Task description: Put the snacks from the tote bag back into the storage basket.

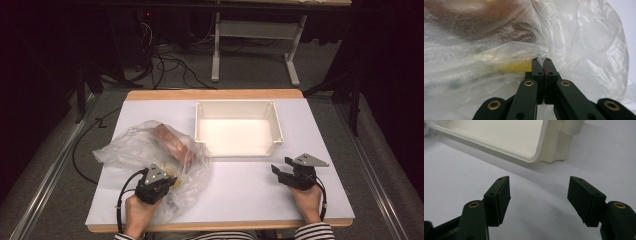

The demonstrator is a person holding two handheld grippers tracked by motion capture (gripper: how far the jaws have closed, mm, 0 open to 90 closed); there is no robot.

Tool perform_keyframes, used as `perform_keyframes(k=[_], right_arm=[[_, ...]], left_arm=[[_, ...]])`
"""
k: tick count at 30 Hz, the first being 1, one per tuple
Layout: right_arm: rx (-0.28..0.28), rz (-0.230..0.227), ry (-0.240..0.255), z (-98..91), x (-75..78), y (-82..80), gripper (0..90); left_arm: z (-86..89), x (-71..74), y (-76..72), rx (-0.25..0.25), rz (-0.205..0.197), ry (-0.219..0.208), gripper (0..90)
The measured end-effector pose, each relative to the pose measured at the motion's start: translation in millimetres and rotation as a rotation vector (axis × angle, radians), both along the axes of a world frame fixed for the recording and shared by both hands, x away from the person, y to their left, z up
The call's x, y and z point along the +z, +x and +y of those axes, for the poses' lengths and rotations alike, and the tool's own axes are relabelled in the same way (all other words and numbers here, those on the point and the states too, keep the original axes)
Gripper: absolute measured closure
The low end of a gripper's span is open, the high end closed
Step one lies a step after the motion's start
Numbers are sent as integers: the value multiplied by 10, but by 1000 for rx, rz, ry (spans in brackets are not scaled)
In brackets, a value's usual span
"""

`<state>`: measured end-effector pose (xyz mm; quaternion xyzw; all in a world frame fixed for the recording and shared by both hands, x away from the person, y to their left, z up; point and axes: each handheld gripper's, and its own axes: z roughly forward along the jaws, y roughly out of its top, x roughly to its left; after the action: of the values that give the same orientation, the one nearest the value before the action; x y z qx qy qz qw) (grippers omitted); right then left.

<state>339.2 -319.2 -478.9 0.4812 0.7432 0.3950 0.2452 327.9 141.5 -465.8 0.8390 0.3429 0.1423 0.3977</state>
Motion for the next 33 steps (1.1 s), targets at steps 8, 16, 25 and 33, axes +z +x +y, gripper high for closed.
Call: perform_keyframes(k=[8, 16, 25, 33], right_arm=[[-3, 13, 1, 6, 1, 4, 354], [-3, 9, 1, 5, 1, 2, 354], [-2, 9, 2, 1, 0, 4, 354], [-3, 11, 3, 4, 1, 3, 355]], left_arm=[[-167, -20, -57, -45, 6, -52, 900], [-360, -14, -116, -101, -5, -59, 900], [-583, 23, -187, -163, -17, -68, 900], [-705, 21, -175, -184, -28, -46, 899]])
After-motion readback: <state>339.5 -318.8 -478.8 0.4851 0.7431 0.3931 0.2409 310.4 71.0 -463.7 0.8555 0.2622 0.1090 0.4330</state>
